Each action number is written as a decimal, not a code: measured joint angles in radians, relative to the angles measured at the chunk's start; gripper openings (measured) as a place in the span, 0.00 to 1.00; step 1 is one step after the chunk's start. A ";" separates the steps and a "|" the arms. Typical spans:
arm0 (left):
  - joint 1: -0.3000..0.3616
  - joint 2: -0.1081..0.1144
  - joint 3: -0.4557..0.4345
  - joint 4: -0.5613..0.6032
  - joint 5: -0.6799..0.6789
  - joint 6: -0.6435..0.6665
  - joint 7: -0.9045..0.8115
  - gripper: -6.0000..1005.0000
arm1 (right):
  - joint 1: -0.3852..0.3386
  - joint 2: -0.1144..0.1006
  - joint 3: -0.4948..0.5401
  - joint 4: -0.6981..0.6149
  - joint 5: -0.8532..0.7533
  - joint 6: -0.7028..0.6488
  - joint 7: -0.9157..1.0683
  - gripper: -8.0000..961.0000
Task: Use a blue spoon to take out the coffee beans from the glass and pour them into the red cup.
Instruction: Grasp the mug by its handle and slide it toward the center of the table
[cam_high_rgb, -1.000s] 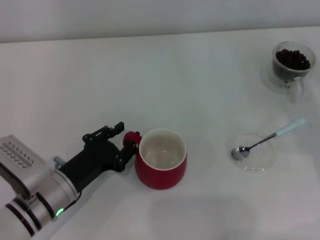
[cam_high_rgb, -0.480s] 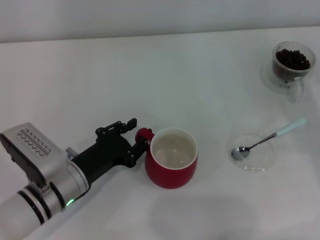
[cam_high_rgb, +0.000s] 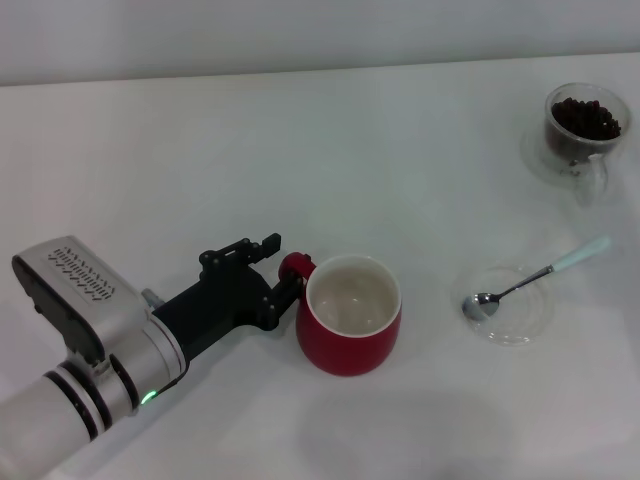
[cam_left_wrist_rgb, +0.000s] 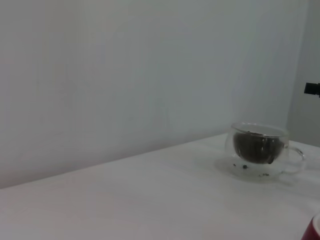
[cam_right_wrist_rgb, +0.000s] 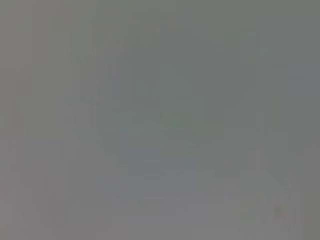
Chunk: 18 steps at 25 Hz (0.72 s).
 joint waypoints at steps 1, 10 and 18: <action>0.000 0.000 0.002 -0.001 0.000 0.000 0.000 0.44 | 0.000 0.000 0.000 0.000 0.000 0.001 0.000 0.90; 0.010 0.002 -0.002 -0.006 0.035 -0.008 0.000 0.49 | -0.001 0.000 0.000 -0.001 0.000 0.006 0.000 0.90; 0.025 0.002 -0.004 0.004 0.032 -0.011 0.008 0.72 | -0.006 0.000 0.000 -0.002 0.000 0.022 0.000 0.90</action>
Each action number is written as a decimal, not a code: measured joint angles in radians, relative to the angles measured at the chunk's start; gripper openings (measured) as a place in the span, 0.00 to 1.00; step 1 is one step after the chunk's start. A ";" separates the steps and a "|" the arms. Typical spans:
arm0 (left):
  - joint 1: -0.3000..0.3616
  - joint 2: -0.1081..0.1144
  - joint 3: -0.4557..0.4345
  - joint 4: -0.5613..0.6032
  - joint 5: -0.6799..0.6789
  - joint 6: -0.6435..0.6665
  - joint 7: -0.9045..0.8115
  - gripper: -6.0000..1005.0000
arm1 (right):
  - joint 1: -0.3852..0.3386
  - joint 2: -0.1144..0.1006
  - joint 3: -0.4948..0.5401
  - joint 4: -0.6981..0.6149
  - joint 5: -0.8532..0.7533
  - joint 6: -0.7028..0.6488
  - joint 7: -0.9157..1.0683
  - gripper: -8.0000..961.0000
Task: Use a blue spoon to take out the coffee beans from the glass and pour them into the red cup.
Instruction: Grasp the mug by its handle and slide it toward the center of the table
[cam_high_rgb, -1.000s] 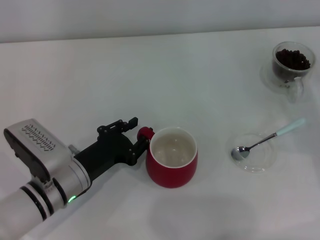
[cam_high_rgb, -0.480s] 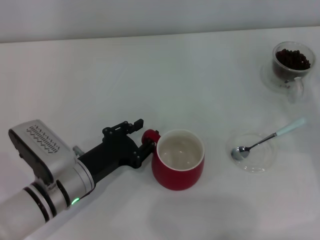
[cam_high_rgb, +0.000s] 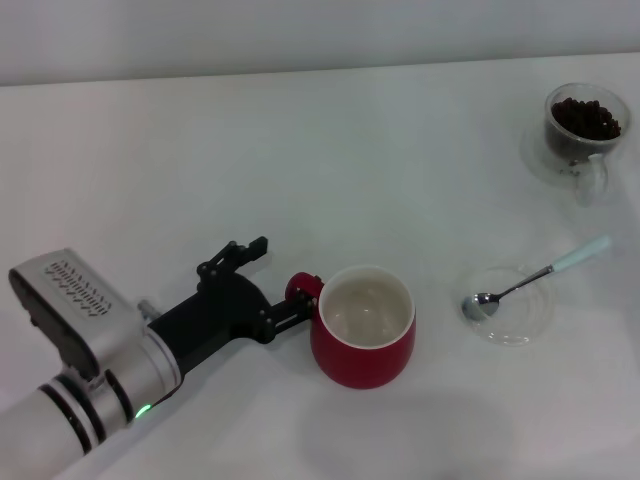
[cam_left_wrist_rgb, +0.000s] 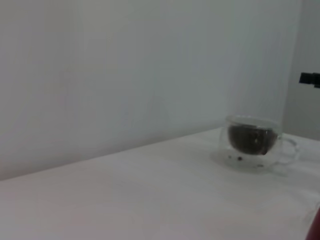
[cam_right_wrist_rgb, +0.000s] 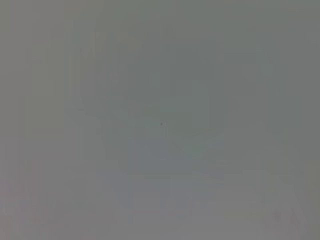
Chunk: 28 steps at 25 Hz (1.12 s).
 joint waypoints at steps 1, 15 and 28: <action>0.004 0.000 -0.001 0.003 0.000 0.000 0.000 0.75 | -0.001 0.000 0.000 0.000 0.000 0.001 0.000 0.90; 0.110 0.003 -0.018 0.074 0.011 -0.108 0.002 0.87 | -0.002 -0.002 -0.005 0.000 -0.002 0.002 0.000 0.90; 0.206 0.003 -0.029 0.118 0.059 -0.233 0.002 0.87 | -0.005 -0.002 -0.042 -0.004 -0.001 0.017 0.000 0.90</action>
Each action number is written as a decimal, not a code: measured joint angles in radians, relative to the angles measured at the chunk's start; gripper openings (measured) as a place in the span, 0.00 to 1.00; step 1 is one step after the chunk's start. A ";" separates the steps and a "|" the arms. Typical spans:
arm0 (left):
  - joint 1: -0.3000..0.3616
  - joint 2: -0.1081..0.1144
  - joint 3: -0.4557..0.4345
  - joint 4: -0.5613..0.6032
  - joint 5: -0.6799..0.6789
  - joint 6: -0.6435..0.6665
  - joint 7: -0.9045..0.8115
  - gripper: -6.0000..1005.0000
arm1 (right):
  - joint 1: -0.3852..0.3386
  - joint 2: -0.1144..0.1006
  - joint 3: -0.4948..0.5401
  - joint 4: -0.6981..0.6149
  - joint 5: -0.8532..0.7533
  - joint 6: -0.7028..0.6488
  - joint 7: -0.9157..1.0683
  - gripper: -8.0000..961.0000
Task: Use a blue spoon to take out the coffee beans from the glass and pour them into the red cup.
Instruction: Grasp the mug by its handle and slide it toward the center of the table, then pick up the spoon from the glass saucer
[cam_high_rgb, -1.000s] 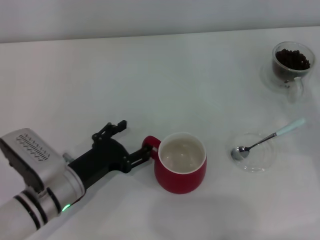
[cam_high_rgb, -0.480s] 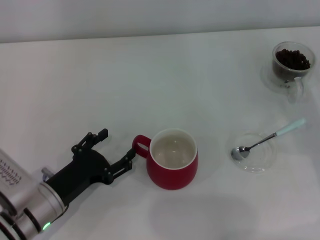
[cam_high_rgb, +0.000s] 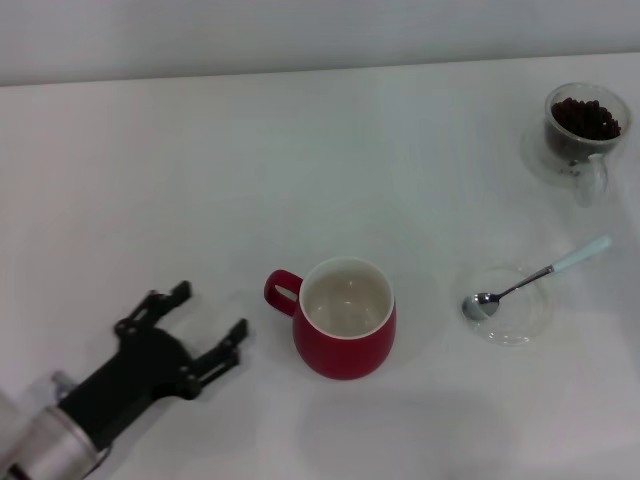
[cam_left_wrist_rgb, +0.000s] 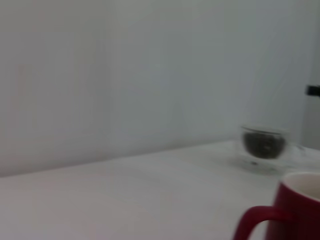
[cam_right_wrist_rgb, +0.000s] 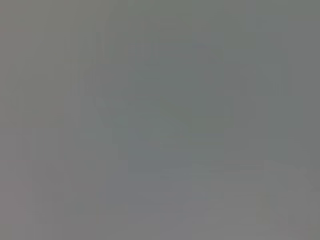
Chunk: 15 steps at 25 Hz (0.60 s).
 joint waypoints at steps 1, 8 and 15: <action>0.014 0.000 -0.009 0.011 -0.008 -0.019 0.000 0.87 | -0.001 0.000 -0.018 -0.002 0.000 0.003 0.000 0.90; 0.088 0.002 -0.125 0.071 -0.027 -0.093 0.000 0.86 | -0.015 -0.001 -0.115 -0.027 0.000 0.024 0.005 0.90; 0.129 0.001 -0.213 0.102 -0.075 -0.163 0.000 0.86 | -0.073 -0.006 -0.201 -0.086 0.000 0.034 0.159 0.90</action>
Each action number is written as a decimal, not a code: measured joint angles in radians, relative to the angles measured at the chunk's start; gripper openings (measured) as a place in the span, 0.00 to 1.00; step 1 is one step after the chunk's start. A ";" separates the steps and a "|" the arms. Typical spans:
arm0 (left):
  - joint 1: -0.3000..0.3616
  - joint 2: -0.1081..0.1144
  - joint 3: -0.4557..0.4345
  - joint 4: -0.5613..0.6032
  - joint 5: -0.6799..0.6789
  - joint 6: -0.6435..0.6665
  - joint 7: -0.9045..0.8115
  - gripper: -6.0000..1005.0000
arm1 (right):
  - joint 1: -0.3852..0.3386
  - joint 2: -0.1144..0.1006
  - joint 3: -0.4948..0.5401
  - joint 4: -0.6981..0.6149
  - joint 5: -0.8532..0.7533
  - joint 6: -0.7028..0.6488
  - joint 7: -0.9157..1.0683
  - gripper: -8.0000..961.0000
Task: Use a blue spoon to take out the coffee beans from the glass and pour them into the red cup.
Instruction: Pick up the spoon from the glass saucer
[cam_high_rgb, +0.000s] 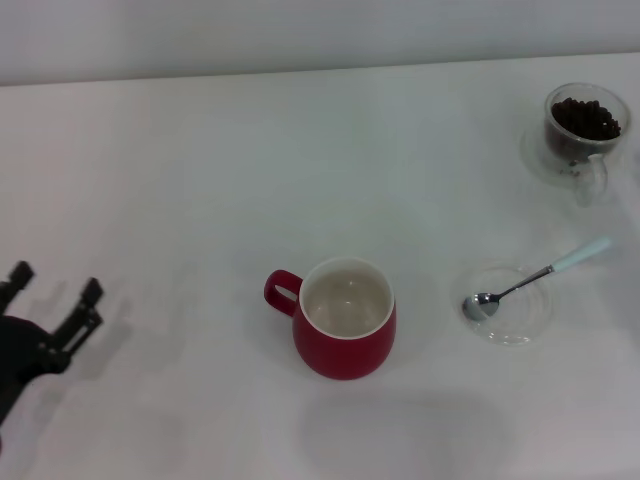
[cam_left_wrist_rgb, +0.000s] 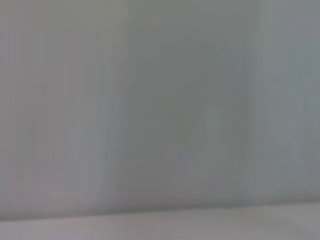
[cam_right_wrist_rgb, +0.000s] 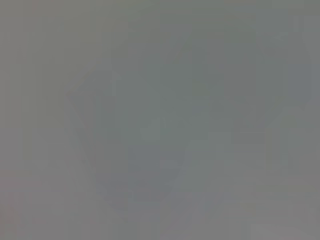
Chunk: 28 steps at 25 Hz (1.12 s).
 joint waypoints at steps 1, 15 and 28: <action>0.002 0.000 -0.001 0.002 -0.025 -0.005 0.000 0.86 | -0.010 -0.002 -0.019 -0.014 0.000 -0.003 0.046 0.90; -0.045 0.003 -0.003 0.022 -0.168 -0.015 0.000 0.86 | -0.140 -0.064 -0.138 -0.105 -0.166 0.006 0.734 0.90; -0.068 0.003 -0.004 0.044 -0.179 -0.017 0.000 0.86 | -0.160 -0.052 -0.162 0.014 -0.214 0.131 0.907 0.90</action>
